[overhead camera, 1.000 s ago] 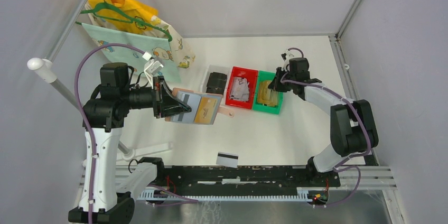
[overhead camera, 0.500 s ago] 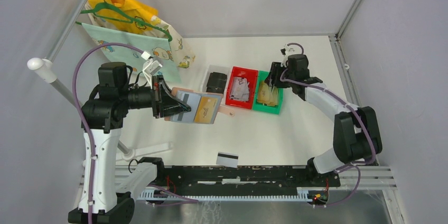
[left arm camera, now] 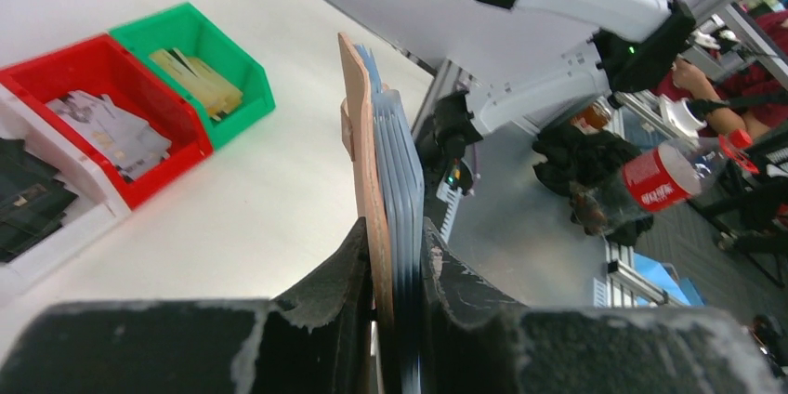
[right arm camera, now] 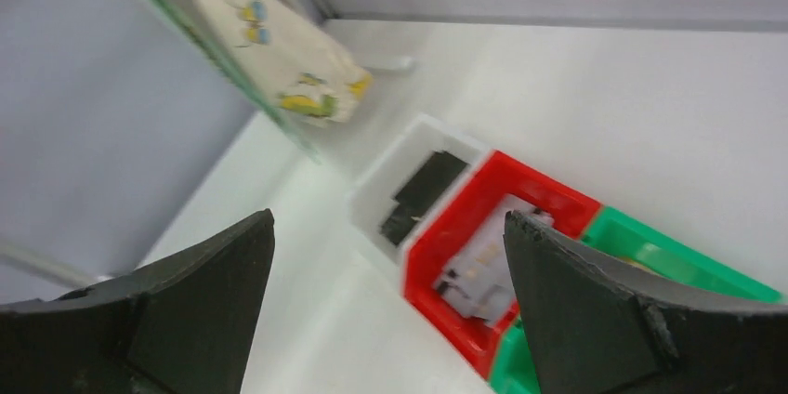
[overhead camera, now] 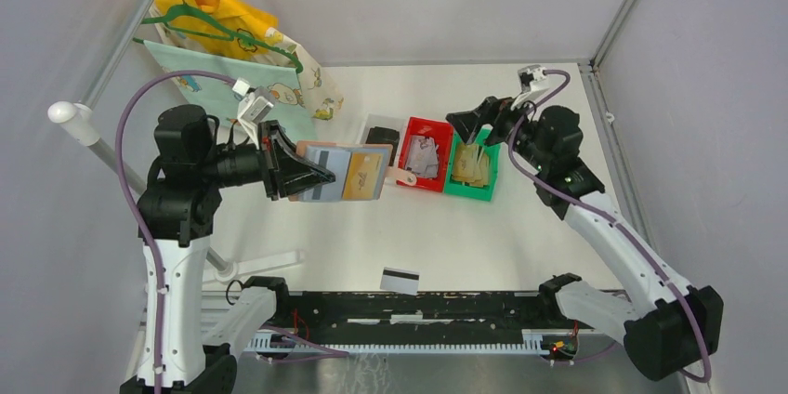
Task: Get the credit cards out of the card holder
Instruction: Place the credit card in the storage box, then remove the credit card from the card holder.
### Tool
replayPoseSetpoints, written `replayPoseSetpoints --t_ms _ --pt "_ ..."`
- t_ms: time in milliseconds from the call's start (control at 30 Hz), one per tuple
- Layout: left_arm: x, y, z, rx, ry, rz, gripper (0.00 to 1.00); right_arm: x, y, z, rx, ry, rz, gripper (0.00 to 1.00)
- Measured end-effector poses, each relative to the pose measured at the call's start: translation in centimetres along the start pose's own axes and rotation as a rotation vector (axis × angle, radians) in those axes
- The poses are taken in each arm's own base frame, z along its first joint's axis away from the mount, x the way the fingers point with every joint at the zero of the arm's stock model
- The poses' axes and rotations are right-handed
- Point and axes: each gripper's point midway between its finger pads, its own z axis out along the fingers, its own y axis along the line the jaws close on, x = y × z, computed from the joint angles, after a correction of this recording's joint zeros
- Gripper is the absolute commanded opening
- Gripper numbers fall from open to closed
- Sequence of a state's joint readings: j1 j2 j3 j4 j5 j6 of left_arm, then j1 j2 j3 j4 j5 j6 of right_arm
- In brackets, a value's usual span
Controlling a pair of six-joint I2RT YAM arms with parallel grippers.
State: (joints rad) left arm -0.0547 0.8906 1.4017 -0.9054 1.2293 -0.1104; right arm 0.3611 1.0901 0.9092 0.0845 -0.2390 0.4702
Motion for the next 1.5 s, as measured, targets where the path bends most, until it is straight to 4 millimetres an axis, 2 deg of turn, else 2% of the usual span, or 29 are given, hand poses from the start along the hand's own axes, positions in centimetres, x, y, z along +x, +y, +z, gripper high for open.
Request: replayPoseSetpoints --t_ms 67,167,333,433,600,767,967,1033,1200,1367,1433,1500 --pt "-0.7 0.2 0.0 -0.018 -0.021 0.012 0.02 -0.5 2.6 -0.9 -0.103 -0.041 0.038 0.98" --pt "-1.9 0.8 0.1 -0.06 -0.06 0.026 0.02 0.1 6.2 -2.0 -0.261 -0.074 0.139 0.98" --pt "-3.6 2.1 0.2 -0.132 -0.117 0.023 0.02 4.3 11.7 -3.5 -0.461 -0.009 0.327 0.98" --pt "-4.2 2.5 0.2 -0.148 -0.139 0.005 0.02 5.0 15.4 -4.8 -0.582 0.005 0.403 0.98" --pt "-4.5 3.0 0.5 -0.148 -0.158 -0.029 0.02 4.5 19.1 -6.0 -0.708 -0.036 0.489 0.98" --pt "-5.1 2.7 0.5 -0.134 -0.178 -0.042 0.02 5.6 22.1 -5.7 -0.777 -0.015 0.543 0.98" --pt "-5.7 2.3 0.6 -0.112 -0.196 -0.058 0.02 5.9 25.0 -4.4 -0.814 -0.006 0.593 0.98" --pt "-5.8 2.0 0.6 -0.101 -0.198 -0.057 0.02 5.8 25.5 -4.3 -0.827 -0.021 0.617 0.98" --pt "-5.8 1.4 0.5 -0.081 -0.204 -0.053 0.02 4.5 25.8 -4.1 -0.845 -0.097 0.684 0.89" --pt "-5.5 1.2 0.5 -0.072 -0.211 -0.068 0.02 2.6 26.0 -3.8 -0.857 -0.185 0.75 0.7" --pt "-5.3 1.2 0.6 -0.067 -0.21 -0.076 0.02 1.6 26.2 -3.6 -0.86 -0.219 0.775 0.58" --pt "-5.1 1.3 0.6 -0.063 -0.208 -0.085 0.02 0.9 26.4 -3.4 -0.862 -0.244 0.796 0.4"
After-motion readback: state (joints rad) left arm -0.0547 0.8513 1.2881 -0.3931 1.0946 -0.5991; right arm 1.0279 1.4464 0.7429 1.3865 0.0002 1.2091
